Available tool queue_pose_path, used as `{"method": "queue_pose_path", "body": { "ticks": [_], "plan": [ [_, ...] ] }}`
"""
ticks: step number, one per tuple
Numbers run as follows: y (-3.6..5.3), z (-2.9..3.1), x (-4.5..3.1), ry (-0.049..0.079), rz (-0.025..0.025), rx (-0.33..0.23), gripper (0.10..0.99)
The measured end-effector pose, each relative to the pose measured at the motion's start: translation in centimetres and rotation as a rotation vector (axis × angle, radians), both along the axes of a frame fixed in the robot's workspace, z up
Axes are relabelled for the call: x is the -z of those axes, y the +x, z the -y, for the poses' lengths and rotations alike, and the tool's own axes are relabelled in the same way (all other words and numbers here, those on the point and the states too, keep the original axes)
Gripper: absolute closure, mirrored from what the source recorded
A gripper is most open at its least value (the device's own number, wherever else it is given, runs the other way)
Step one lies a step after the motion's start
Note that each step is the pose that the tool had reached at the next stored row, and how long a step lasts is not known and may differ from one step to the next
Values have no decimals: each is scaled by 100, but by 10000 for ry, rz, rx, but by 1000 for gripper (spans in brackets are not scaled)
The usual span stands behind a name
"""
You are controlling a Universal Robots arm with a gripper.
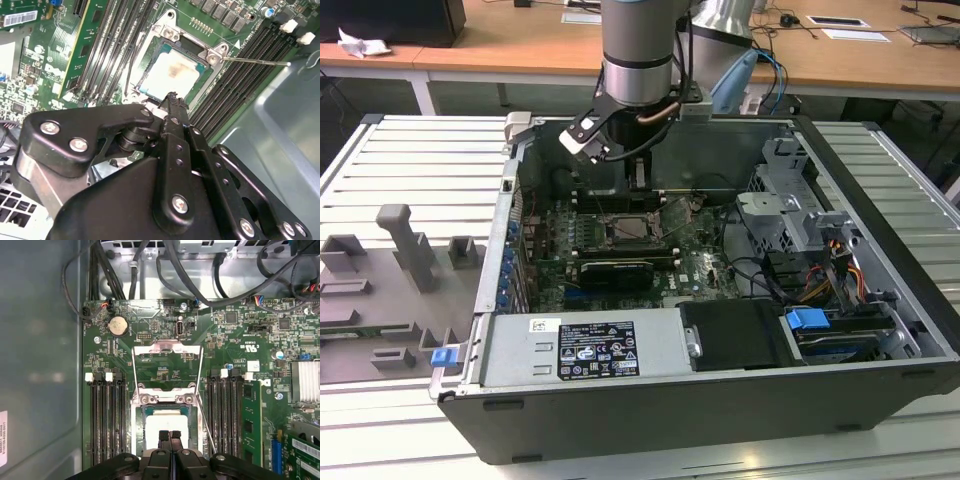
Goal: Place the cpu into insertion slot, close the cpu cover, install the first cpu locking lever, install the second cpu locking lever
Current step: 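Close the cpu cover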
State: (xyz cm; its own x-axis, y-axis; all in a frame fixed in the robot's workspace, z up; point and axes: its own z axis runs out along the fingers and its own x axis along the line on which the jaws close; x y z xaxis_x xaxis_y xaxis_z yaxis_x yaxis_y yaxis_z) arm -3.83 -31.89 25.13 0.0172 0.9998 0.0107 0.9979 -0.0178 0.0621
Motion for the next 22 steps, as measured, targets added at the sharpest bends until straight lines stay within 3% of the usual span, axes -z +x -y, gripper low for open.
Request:
{"method": "queue_pose_path", "body": {
  "ticks": [7, 22],
  "plan": [
    [0, -2, -59, -34, 0, 0, 980],
    [24, -3, -69, -45, -6, -1, 980]
  ]
}}
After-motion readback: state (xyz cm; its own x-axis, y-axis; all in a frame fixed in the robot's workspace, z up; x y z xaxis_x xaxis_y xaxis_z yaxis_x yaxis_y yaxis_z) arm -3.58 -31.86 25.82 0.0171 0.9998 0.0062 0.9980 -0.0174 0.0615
